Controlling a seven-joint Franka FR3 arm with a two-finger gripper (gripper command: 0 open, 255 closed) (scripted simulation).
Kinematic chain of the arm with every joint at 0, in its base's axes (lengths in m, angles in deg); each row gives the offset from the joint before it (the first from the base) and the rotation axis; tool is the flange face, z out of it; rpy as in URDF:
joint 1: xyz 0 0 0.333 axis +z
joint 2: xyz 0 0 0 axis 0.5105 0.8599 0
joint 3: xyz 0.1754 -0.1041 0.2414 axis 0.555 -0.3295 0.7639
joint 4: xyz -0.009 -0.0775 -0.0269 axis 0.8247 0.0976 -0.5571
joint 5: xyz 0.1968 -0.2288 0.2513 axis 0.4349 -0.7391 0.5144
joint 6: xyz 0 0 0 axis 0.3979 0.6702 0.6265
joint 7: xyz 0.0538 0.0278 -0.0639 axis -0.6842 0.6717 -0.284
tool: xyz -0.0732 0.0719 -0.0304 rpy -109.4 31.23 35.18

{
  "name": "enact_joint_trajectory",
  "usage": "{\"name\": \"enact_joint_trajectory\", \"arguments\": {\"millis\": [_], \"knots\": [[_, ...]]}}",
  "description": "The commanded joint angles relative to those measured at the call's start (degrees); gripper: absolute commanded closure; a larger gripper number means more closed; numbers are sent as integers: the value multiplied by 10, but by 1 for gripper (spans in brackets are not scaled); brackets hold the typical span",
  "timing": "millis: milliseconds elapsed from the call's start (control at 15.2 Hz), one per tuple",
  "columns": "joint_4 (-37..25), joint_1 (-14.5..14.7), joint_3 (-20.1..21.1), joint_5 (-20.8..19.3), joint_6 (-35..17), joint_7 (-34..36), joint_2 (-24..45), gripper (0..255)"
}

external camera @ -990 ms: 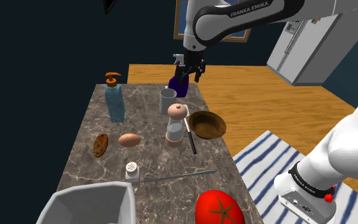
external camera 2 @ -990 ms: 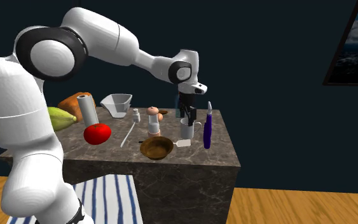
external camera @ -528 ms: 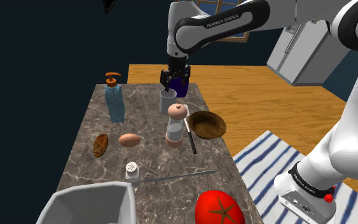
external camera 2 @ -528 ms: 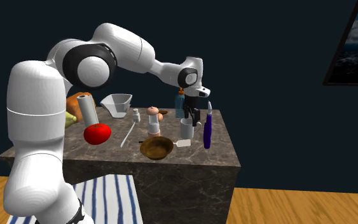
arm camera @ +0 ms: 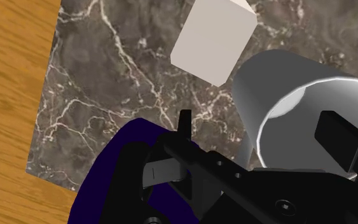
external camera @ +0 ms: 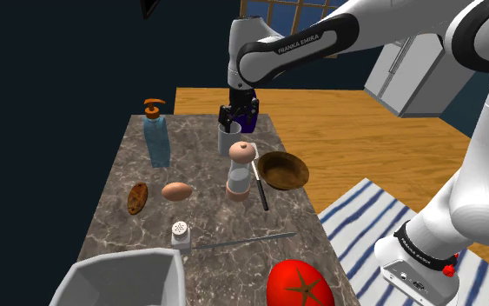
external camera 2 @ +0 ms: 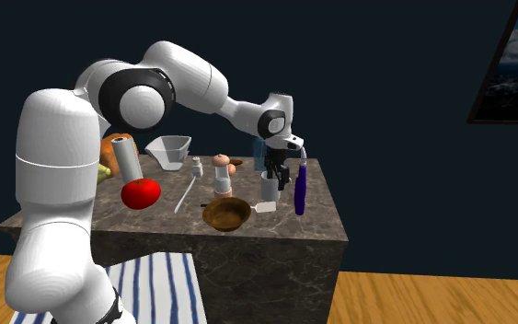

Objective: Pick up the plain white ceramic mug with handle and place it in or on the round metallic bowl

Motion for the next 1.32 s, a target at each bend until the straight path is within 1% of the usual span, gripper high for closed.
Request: {"name": "enact_joint_trajectory", "arguments": {"millis": [0,264,330,924,1254], "knots": [[1,0,0,0,-2,0,0,0],[1,0,0,0,-1,0,0,0],[1,0,0,0,-1,0,0,255],[1,0,0,0,-2,0,0,255],[-17,-1,2,4,32,-2,-15,255]]}}
